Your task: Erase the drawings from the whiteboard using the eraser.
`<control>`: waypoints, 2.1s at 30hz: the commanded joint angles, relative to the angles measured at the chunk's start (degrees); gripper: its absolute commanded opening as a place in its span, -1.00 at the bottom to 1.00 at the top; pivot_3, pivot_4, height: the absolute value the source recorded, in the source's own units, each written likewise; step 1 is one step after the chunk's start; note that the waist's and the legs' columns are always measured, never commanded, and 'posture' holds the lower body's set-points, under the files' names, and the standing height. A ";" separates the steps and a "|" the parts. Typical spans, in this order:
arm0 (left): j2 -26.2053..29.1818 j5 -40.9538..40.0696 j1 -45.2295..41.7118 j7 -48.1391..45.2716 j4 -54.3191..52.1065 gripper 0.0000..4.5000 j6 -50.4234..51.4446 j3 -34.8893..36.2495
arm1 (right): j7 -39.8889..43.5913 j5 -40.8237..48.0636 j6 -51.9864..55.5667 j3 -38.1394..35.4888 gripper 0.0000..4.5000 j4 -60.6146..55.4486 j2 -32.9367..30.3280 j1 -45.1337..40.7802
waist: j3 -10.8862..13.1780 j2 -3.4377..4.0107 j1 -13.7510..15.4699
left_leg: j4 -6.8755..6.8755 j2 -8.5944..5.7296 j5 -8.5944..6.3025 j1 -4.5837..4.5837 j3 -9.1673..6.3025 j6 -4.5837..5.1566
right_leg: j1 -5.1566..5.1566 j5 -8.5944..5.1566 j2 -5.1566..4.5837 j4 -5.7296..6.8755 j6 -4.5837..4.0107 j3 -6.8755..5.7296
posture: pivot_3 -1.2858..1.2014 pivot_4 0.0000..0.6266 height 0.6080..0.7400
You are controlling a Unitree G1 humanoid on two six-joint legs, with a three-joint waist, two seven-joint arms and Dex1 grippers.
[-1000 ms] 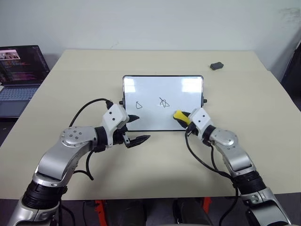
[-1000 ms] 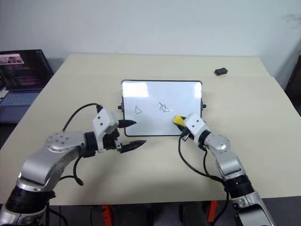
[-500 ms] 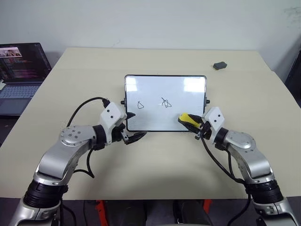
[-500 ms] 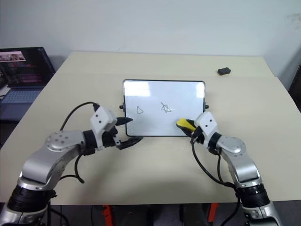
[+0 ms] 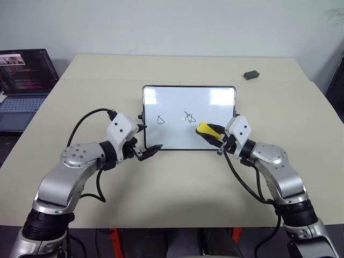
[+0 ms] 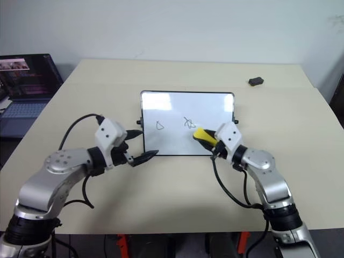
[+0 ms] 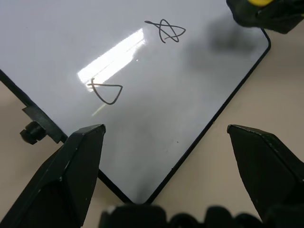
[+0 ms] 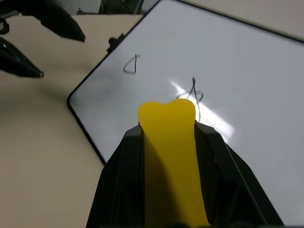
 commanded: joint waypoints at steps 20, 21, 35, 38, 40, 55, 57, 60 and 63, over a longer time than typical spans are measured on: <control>0.82 -2.78 -2.46 -0.40 -2.75 1.00 2.22 3.32 | -13.03 -12.86 -21.69 1.73 -0.52 34.73 8.57 -21.17 | 0.00 0.01 -0.10 | 0.00 0.00 0.01 0.01 0.06 -0.02 | -0.02 0.01 -0.01 0.02 -0.02 0.02 | 0.03 -0.52 1.00; 0.86 -2.84 -2.51 -0.41 -2.92 1.00 2.40 3.32 | -12.60 -13.44 -21.87 2.59 -0.52 36.48 8.71 -20.79 | 0.00 0.00 -0.11 | 0.00 0.00 0.01 0.01 0.06 -0.02 | -0.02 0.01 -0.01 0.02 -0.02 0.02 | 0.03 -0.52 1.00; 1.68 -2.55 0.11 -0.32 -2.11 1.00 2.75 5.14 | -4.76 -18.97 -18.97 11.31 -0.52 36.91 6.17 -14.68 | -0.14 -0.01 -0.35 | 0.05 0.00 0.02 1.18 0.06 0.01 | 1.02 0.09 0.00 0.14 -0.07 0.03 | 0.03 -0.52 1.00; 2.69 -1.47 1.65 -0.72 -0.74 1.00 1.78 5.16 | -10.02 -17.05 -22.51 7.23 -0.52 36.64 7.62 -18.14 | -0.06 0.06 -0.38 | 0.06 0.00 0.09 1.25 0.06 0.04 | 1.07 0.10 0.03 0.14 -0.05 0.04 | 0.03 -0.52 1.00; 2.81 -1.35 2.29 -0.86 -0.50 1.00 1.46 5.23 | -12.35 -16.25 -23.50 5.46 -0.52 36.53 8.15 -19.71 | 0.02 0.06 -0.37 | 0.06 0.00 0.14 1.21 0.06 0.04 | 1.01 0.16 0.03 0.15 -0.09 0.05 | 0.03 -0.52 1.00; 2.43 -1.78 2.68 -1.20 -1.87 1.00 1.90 4.58 | -8.48 -17.64 -18.30 7.28 -0.52 35.92 8.55 -18.16 | -0.09 -0.01 -0.35 | 0.08 0.05 0.11 -0.66 0.15 -0.01 | -0.80 0.21 -0.04 0.15 -0.12 0.03 | 0.03 -0.52 1.00; 2.40 -1.80 2.42 -1.30 -1.88 1.00 1.93 4.51 | -6.33 -19.04 -17.55 9.24 -0.52 34.91 7.25 -16.69 | -0.10 -0.01 -0.33 | 0.11 0.04 0.12 -0.63 0.15 0.00 | -0.80 0.21 -0.04 0.26 -0.13 0.03 | 0.03 -0.52 1.00; 2.36 -1.78 2.18 -1.43 -1.92 1.00 1.95 4.34 | -3.17 -20.20 -15.38 11.76 -0.52 32.59 5.66 -14.96 | -0.12 -0.04 -0.22 | 0.22 0.02 0.12 -0.55 0.16 0.00 | -0.79 0.21 -0.04 0.49 -0.13 0.05 | 0.03 -0.52 1.00; 2.23 -1.71 1.92 -1.49 -1.92 1.00 2.01 4.11 | -3.89 -19.30 -15.41 10.75 -0.52 30.89 6.01 -15.02 | -0.12 -0.05 -0.25 | 0.24 0.00 0.14 -0.38 0.18 0.01 | -0.74 0.21 -0.03 0.71 -0.13 0.08 | 0.03 -0.52 1.00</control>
